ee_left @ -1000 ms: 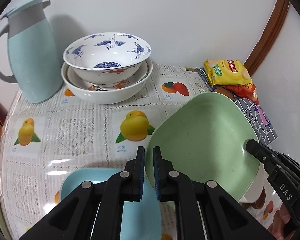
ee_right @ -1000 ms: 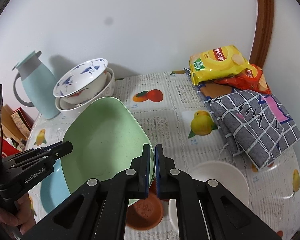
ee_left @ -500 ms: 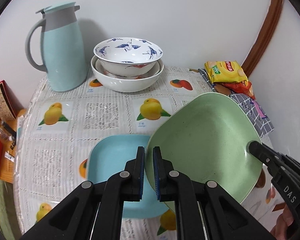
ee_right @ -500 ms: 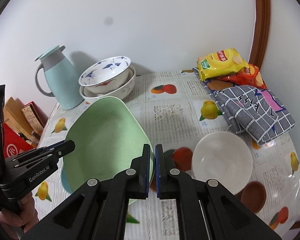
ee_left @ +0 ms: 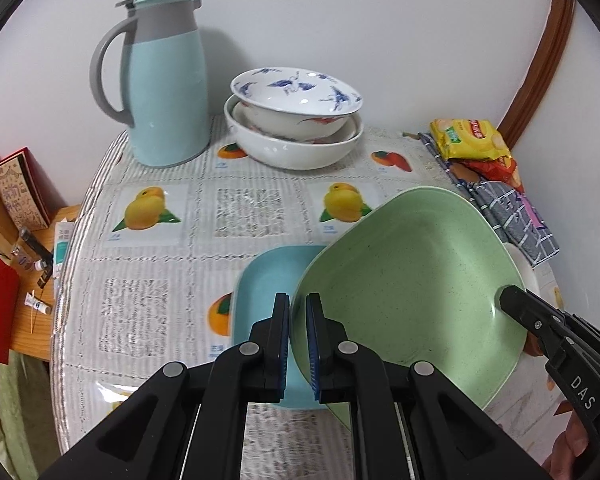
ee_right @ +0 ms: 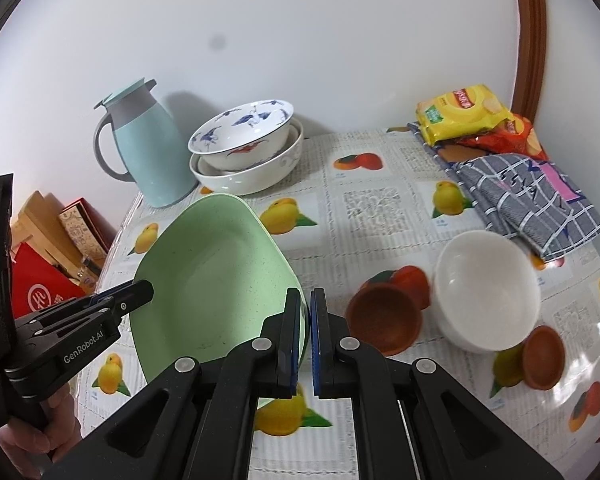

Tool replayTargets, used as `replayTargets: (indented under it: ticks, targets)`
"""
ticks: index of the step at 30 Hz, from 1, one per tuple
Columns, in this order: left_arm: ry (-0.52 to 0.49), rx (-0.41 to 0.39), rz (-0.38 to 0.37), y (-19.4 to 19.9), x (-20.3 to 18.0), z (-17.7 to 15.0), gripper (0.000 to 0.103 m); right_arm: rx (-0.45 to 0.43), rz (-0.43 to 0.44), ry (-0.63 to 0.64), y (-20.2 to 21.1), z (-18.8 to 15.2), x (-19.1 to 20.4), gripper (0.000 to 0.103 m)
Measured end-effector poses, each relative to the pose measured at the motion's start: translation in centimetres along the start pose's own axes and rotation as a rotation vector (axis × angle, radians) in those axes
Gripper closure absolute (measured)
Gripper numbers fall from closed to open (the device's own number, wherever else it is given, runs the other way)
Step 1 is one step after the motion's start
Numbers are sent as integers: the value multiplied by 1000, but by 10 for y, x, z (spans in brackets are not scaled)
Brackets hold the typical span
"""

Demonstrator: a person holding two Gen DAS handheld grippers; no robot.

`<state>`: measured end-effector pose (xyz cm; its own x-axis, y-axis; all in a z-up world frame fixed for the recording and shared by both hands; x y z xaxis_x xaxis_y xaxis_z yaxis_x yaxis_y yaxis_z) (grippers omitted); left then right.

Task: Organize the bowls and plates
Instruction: 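Carry the green plate over the light-blue plate with both grippers, then lower the green plate onto the light-blue plate and open both grippers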

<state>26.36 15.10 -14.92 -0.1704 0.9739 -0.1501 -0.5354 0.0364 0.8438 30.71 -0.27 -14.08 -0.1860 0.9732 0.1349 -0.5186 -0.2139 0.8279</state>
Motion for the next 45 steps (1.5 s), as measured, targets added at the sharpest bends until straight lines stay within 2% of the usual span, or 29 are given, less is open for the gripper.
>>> replayTargets:
  ticks: [12, 20, 31, 37, 43, 45]
  targets:
    - [14, 42, 31, -33, 36, 4, 94, 47, -2, -17, -46, -4, 26, 98]
    - [-15, 59, 47, -50, 46, 9, 94, 91, -13, -16, -67, -15, 33, 98]
    - [-11, 52, -4, -67, 43, 14, 92, 116, -70, 46, -67, -29, 38, 96]
    - [-3, 44, -28, -71, 42, 15, 91, 146, -59, 74, -70, -40, 40, 92]
    - [-18, 50, -19, -68, 40, 14, 91, 159, -17, 118, -65, -45, 42, 85]
    - [-19, 48, -14, -64, 40, 12, 87, 145, -27, 131, -60, -46, 40, 79]
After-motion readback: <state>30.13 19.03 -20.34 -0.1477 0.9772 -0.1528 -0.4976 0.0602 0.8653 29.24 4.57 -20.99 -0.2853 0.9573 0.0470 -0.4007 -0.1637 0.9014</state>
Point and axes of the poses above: each gripper's, at about its wrist camera, not at the fingertips, and y roughly against the way its jaws point, x to its left, z to its top, the point moved 8 cm from there along -y, roughly the way its jaws point, and after that the axes turned 2 degrees about x, right-handed, at the moved point
